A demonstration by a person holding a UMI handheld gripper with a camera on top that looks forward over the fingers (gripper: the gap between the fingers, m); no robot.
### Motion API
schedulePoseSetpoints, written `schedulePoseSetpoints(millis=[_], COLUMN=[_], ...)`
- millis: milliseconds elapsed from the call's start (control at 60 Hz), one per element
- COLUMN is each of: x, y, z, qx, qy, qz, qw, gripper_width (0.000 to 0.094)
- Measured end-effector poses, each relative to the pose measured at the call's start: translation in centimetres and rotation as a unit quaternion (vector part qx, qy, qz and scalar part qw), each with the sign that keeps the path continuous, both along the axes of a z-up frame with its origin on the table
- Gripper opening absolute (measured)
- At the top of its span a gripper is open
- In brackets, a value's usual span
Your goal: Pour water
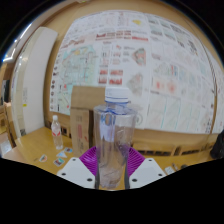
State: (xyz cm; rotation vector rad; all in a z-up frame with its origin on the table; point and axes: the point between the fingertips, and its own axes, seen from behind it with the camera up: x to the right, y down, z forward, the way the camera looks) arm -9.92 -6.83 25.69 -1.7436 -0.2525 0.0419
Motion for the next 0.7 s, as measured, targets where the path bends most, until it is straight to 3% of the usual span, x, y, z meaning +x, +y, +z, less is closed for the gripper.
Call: schedulePoseSetpoints(millis=[350,383,583,700], x=[2.0,1.8,1.6,1.6], y=[-0.8,-0.6,-1.0,-1.3], z=[-16.8,-16.3,-16.5,-16.5], qx=[-0.108,-0.075,-0.059,-0.071], qy=[0.03,0.032,0.017,0.011], qz=[-0.01,-0.005,-0.009,-0.014], qw=[0.994,0.997,0.998,0.997], gripper_width=[0.0325,0.0323,0.0372,0.05])
